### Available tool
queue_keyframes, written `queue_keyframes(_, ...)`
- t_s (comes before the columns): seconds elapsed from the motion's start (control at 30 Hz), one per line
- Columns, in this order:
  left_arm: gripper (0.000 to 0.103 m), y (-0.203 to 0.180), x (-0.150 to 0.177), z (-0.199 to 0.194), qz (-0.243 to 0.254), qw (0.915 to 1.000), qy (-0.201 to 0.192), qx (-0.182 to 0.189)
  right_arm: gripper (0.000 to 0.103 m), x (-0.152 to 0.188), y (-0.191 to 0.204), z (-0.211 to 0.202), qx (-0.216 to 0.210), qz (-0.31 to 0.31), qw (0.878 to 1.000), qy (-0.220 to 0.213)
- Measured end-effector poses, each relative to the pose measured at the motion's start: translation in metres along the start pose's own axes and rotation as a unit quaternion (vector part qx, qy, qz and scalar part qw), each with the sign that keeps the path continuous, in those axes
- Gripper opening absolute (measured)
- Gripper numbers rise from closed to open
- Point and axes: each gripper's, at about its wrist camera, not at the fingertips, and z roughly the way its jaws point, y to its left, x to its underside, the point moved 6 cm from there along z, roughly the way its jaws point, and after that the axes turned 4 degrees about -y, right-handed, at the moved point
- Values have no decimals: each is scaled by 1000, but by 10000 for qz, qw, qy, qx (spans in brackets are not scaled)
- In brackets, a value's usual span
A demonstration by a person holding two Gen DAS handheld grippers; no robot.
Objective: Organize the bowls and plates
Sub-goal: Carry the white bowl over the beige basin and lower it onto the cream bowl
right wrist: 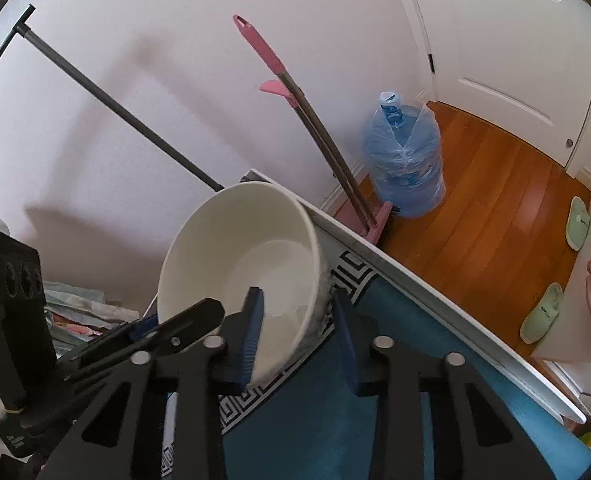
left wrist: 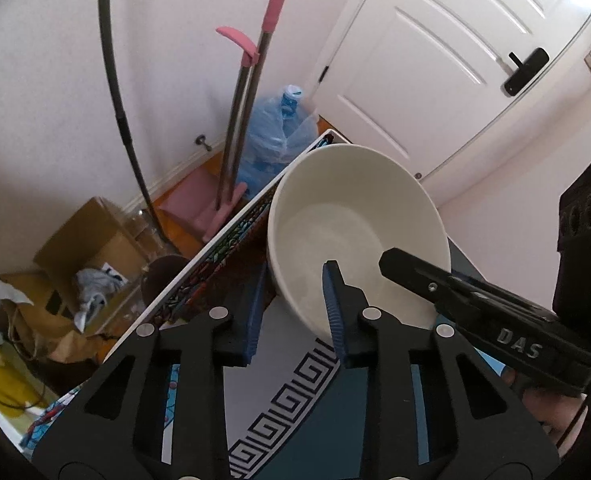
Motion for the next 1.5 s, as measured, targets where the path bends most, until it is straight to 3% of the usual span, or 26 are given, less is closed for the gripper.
queue_keyframes(0.47, 25, -17, -4, -14, 352, 9992, 21, -180, 25, -6, 3, -9, 68, 60, 9999, -106)
queue_keyframes(0.7, 25, -39, -2, -45, 586, 9983, -15, 14, 25, -1, 9, -48, 182, 155, 9990, -365)
queue_keyframes(1.03, 25, -117, 31, -133, 1222, 9912, -231, 456, 25, 32, 13, -164, 536, 377, 9932, -967)
queue_keyframes(1.23, 25, -172, 77, -181, 1560, 9847, -222, 747, 25, 76, 0, -245, 736, 624, 9866, -1312)
queue_keyframes(1.5, 25, -248, 161, -225, 1894, 9750, -23, 1158, 25, 154, -30, -342, 1097, 928, 9759, -1640)
